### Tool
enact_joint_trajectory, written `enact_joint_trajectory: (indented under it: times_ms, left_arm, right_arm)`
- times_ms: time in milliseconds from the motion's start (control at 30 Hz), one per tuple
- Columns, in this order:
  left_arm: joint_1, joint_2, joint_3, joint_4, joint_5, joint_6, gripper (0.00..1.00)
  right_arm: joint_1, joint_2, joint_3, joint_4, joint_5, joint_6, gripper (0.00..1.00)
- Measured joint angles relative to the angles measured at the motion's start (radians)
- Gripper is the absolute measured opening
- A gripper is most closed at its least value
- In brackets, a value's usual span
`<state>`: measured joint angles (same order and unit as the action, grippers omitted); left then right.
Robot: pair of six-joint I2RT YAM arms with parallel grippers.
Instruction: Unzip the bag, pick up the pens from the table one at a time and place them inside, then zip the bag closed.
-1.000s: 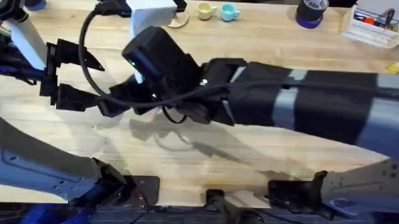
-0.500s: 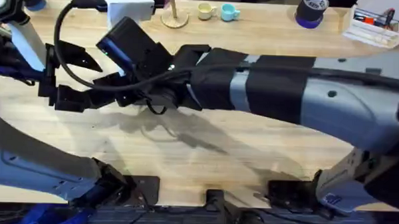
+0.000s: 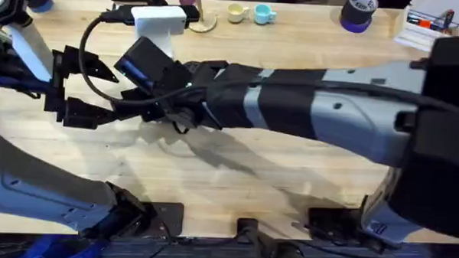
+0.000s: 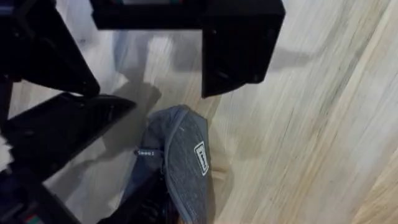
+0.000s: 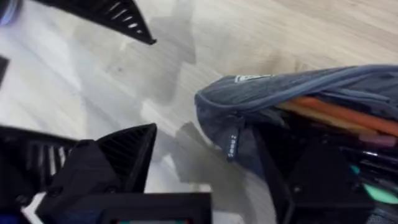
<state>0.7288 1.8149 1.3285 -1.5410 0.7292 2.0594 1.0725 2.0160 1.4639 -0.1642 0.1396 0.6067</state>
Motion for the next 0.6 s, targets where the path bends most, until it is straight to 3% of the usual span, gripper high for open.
enact_joint_trajectory:
  times_ms: [167, 400, 567, 600]
  left_arm:
    - [0.000, 0.000, 0.000, -0.004, 0.005, 0.000, 0.993]
    - [0.000, 0.000, 0.000, -0.004, 0.005, 0.000, 0.993]
    - [0.000, 0.000, 0.000, -0.004, 0.007, 0.000, 0.993]
    - [0.000, 0.000, 0.000, -0.004, 0.008, 0.000, 0.993]
  right_arm:
    - [0.002, 0.016, 0.002, 0.001, 0.040, 0.022, 0.730]
    - [-0.007, 0.027, 0.002, -0.010, 0.079, 0.031, 0.270]
    - [-0.010, 0.028, 0.002, -0.013, 0.085, 0.037, 0.179]
    - [-0.011, 0.029, 0.002, -0.011, 0.085, 0.039, 0.063]
